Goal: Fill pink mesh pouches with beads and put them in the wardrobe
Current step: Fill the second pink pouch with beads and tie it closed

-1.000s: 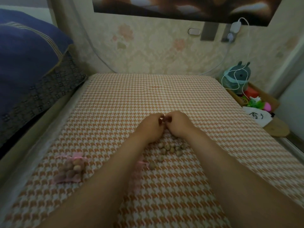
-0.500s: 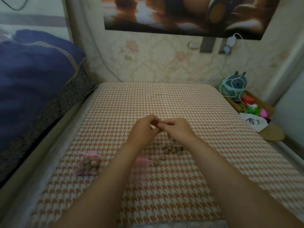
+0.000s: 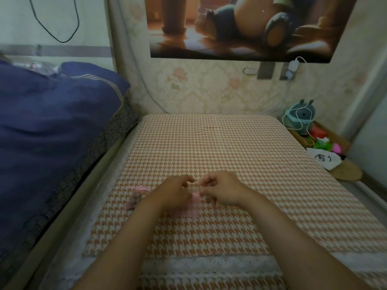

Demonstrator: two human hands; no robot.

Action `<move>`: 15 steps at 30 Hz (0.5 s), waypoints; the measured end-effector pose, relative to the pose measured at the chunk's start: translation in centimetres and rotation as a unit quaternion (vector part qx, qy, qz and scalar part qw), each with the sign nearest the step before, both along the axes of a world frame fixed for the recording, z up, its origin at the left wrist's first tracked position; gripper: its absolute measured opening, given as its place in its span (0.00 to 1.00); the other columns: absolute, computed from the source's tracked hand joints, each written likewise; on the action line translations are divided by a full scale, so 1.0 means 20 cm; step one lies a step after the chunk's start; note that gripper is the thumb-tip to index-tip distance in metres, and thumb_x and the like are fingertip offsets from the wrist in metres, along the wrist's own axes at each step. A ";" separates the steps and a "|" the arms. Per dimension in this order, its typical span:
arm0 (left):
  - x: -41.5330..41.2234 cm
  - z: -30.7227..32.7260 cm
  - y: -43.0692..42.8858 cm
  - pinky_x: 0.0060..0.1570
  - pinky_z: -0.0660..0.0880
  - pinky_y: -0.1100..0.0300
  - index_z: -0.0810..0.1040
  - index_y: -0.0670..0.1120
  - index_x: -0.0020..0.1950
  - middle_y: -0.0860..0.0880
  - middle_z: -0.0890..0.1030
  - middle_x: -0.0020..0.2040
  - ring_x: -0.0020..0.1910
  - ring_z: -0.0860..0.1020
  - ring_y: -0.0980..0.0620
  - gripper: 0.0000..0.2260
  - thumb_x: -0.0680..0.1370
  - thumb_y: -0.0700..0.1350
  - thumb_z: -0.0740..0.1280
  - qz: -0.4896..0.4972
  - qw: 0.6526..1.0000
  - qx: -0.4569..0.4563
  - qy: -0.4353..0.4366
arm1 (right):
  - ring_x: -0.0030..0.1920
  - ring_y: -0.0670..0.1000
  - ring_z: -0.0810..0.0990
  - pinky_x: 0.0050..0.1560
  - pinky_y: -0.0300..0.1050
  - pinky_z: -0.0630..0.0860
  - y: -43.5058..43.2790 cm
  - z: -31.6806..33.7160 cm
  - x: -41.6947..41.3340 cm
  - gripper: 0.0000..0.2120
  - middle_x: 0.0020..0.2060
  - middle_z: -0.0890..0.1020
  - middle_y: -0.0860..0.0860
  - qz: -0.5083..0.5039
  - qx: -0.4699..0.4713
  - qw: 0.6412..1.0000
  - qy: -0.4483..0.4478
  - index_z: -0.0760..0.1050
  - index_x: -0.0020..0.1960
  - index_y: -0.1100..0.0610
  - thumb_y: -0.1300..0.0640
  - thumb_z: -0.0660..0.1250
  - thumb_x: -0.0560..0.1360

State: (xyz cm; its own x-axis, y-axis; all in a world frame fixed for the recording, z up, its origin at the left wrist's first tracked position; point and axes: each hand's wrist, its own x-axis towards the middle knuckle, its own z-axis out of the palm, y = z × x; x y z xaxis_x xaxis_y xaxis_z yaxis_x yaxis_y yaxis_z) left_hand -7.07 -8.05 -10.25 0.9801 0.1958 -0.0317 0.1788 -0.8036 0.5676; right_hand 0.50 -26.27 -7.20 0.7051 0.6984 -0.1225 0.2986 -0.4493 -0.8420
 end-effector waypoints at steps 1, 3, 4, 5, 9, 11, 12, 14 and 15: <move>-0.01 0.00 0.01 0.53 0.74 0.60 0.74 0.56 0.66 0.52 0.78 0.59 0.54 0.77 0.53 0.18 0.76 0.48 0.66 0.002 1.000 0.016 0.003 | 0.30 0.49 0.81 0.32 0.43 0.78 -0.01 -0.01 -0.01 0.04 0.41 0.86 0.60 0.016 -0.021 1.000 -0.001 0.80 0.51 0.55 0.60 0.71 0.76; -0.02 -0.01 0.02 0.57 0.73 0.59 0.76 0.55 0.64 0.52 0.78 0.58 0.57 0.75 0.52 0.18 0.74 0.50 0.67 0.007 0.998 0.064 0.007 | 0.32 0.52 0.82 0.36 0.48 0.80 -0.02 -0.05 -0.02 0.03 0.42 0.85 0.62 0.027 -0.053 0.998 -0.014 0.80 0.49 0.54 0.59 0.70 0.77; -0.02 -0.01 0.03 0.58 0.73 0.59 0.79 0.54 0.61 0.52 0.79 0.56 0.56 0.76 0.53 0.17 0.73 0.50 0.67 0.012 0.997 0.079 0.004 | 0.33 0.53 0.83 0.37 0.49 0.81 -0.03 -0.06 -0.03 0.02 0.42 0.85 0.62 0.023 -0.060 0.998 -0.018 0.80 0.49 0.54 0.59 0.70 0.77; -0.02 -0.01 0.03 0.57 0.74 0.59 0.81 0.53 0.58 0.52 0.81 0.54 0.55 0.77 0.53 0.15 0.72 0.51 0.67 0.020 0.997 0.077 0.000 | 0.34 0.54 0.83 0.36 0.48 0.81 -0.04 -0.07 -0.02 0.02 0.42 0.85 0.62 0.018 -0.060 0.998 -0.019 0.80 0.49 0.55 0.59 0.70 0.77; 0.00 0.00 0.02 0.47 0.77 0.62 0.84 0.51 0.43 0.53 0.84 0.43 0.44 0.80 0.57 0.04 0.71 0.47 0.70 0.028 0.999 0.045 0.000 | 0.34 0.50 0.83 0.36 0.45 0.81 -0.05 -0.09 0.00 0.02 0.41 0.85 0.56 -0.001 -0.052 0.998 -0.037 0.80 0.50 0.55 0.58 0.70 0.77; 0.01 0.00 0.02 0.44 0.75 0.65 0.84 0.50 0.41 0.53 0.84 0.41 0.42 0.80 0.57 0.04 0.72 0.46 0.69 0.024 0.998 0.053 0.002 | 0.34 0.46 0.82 0.38 0.43 0.81 -0.05 -0.12 0.02 0.03 0.39 0.84 0.49 -0.011 -0.065 0.996 -0.061 0.80 0.48 0.50 0.57 0.71 0.77; 0.02 0.01 0.02 0.43 0.74 0.64 0.83 0.50 0.41 0.54 0.83 0.41 0.42 0.79 0.57 0.04 0.73 0.46 0.69 0.024 0.998 0.049 -0.001 | 0.34 0.44 0.81 0.40 0.42 0.80 -0.05 -0.12 0.03 0.03 0.40 0.83 0.47 -0.018 -0.069 0.995 -0.071 0.80 0.48 0.48 0.56 0.71 0.76; 0.02 0.05 0.01 0.44 0.76 0.59 0.81 0.51 0.44 0.54 0.82 0.43 0.42 0.78 0.55 0.03 0.76 0.47 0.68 0.026 0.999 0.032 -0.022 | 0.37 0.43 0.80 0.44 0.44 0.80 -0.05 -0.13 0.05 0.04 0.40 0.82 0.44 -0.037 -0.051 0.995 -0.078 0.80 0.46 0.45 0.54 0.72 0.75; 0.02 0.07 0.01 0.45 0.77 0.56 0.79 0.51 0.44 0.54 0.81 0.43 0.43 0.78 0.54 0.03 0.77 0.47 0.67 0.025 0.998 0.026 -0.042 | 0.38 0.44 0.80 0.45 0.45 0.81 -0.04 -0.12 0.06 0.05 0.41 0.82 0.44 -0.051 -0.028 0.995 -0.079 0.79 0.46 0.45 0.55 0.72 0.75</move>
